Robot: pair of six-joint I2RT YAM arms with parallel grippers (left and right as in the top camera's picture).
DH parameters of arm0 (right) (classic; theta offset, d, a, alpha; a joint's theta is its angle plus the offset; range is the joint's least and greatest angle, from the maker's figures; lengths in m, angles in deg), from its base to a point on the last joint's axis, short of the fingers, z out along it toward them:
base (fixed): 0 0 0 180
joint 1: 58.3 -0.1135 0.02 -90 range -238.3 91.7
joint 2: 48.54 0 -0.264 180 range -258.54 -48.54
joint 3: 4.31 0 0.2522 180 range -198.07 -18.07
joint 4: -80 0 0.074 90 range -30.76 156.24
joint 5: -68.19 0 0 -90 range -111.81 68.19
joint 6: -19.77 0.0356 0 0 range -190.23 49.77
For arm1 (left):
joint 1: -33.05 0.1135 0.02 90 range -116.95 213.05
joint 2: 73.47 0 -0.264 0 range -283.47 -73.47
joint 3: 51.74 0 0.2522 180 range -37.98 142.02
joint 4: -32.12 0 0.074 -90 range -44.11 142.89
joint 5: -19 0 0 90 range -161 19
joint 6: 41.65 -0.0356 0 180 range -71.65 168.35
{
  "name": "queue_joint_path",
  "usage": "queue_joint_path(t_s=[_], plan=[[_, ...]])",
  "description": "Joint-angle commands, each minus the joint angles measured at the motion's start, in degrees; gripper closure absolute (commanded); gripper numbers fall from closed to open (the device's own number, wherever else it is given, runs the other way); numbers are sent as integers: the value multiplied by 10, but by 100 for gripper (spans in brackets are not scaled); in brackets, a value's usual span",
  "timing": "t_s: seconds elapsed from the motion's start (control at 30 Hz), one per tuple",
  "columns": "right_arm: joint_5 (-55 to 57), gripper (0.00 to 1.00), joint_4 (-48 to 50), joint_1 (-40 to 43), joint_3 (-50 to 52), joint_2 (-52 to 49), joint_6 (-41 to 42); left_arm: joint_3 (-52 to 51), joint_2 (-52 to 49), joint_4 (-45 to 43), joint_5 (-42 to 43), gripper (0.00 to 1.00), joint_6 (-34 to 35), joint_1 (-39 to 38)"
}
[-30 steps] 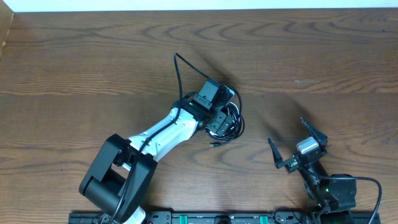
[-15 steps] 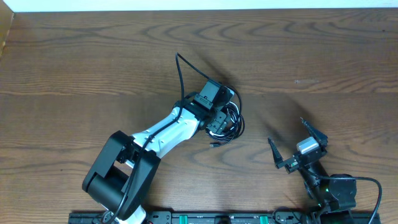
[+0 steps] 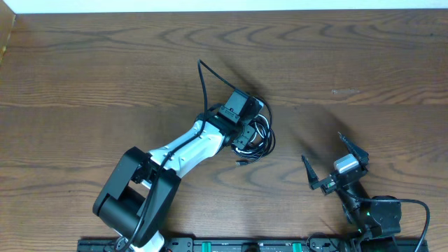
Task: Untangle cables
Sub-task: 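Close the left gripper on the cable bundle and grip it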
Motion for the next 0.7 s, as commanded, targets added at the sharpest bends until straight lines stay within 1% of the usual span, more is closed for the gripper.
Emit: queue_joint_path(t_s=[0.0,0.07,0.17,0.3,0.33,0.37,0.47,0.57,0.63,0.67], plan=[[2,1,-3,2,1,2,-8,5,-28,-1,-5,47,1,1],[2,1,-3,2,1,2,-8,5,-39,-1,-5,47,1,1],[2,1,-3,2,1,2,-8,5,-44,-3,-5,51,5,1],[2,1,-3,2,1,2,-8,5,-44,-5,-5,52,5,2],[2,1,-3,2,1,2,-8,5,-44,-6,-5,54,6,1],[2,1,-3,2,1,2,-8,5,-44,-7,-5,57,6,1],[2,1,-3,2,1,2,-8,5,-44,-10,-5,75,6,1],[2,1,-3,2,1,2,-8,5,-42,-11,-5,91,8,1],[2,1,-3,2,1,2,-8,7,-33,-10,-5,92,13,1],[2,1,-3,2,1,2,-8,9,-19,-10,-5,92,26,1]])
